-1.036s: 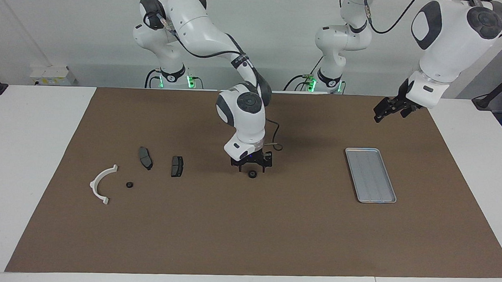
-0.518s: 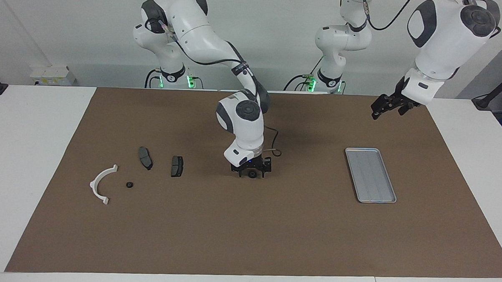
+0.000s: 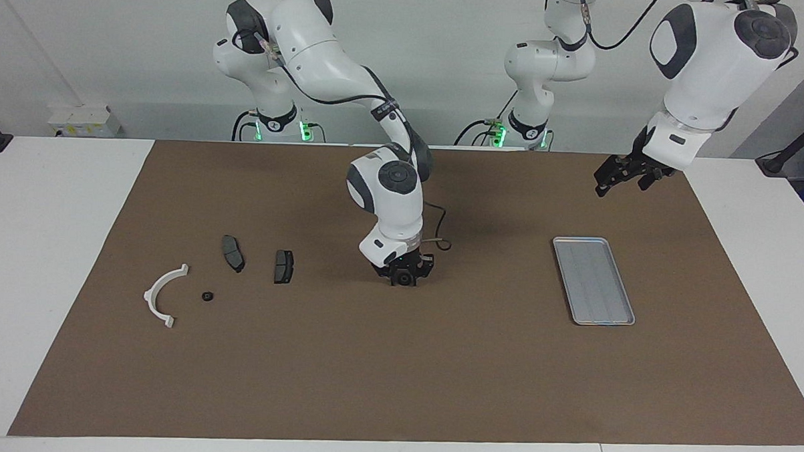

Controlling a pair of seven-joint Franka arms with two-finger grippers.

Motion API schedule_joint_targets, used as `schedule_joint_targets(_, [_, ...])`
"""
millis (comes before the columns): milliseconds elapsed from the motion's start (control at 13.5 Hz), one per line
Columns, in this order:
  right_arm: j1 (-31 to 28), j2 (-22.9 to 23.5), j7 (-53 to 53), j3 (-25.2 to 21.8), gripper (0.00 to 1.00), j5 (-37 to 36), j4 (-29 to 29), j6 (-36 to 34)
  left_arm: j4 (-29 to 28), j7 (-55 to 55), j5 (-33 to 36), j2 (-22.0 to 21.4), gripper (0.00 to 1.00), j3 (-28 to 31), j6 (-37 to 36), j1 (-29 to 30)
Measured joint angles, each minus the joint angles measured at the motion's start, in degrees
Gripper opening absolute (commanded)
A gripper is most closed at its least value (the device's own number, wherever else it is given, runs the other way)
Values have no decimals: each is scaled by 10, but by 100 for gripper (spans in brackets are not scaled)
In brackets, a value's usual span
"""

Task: Place bearing gear from tray to pile

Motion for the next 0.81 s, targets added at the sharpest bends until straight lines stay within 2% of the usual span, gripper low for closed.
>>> schedule_joint_targets(148, [0,0,0,0,0,0,0,0,0,0,0,0,100,0,2,0])
schedule_joint_targets(592, [-3,0,-25,-1,0,0,1,-2,0,0,0,0,100,-4,10,-1])
schedule_joint_targets(814, [-21,-1,-44,-4,0,-1,24,-28,1,0,0,0,100,-4,13,-1])
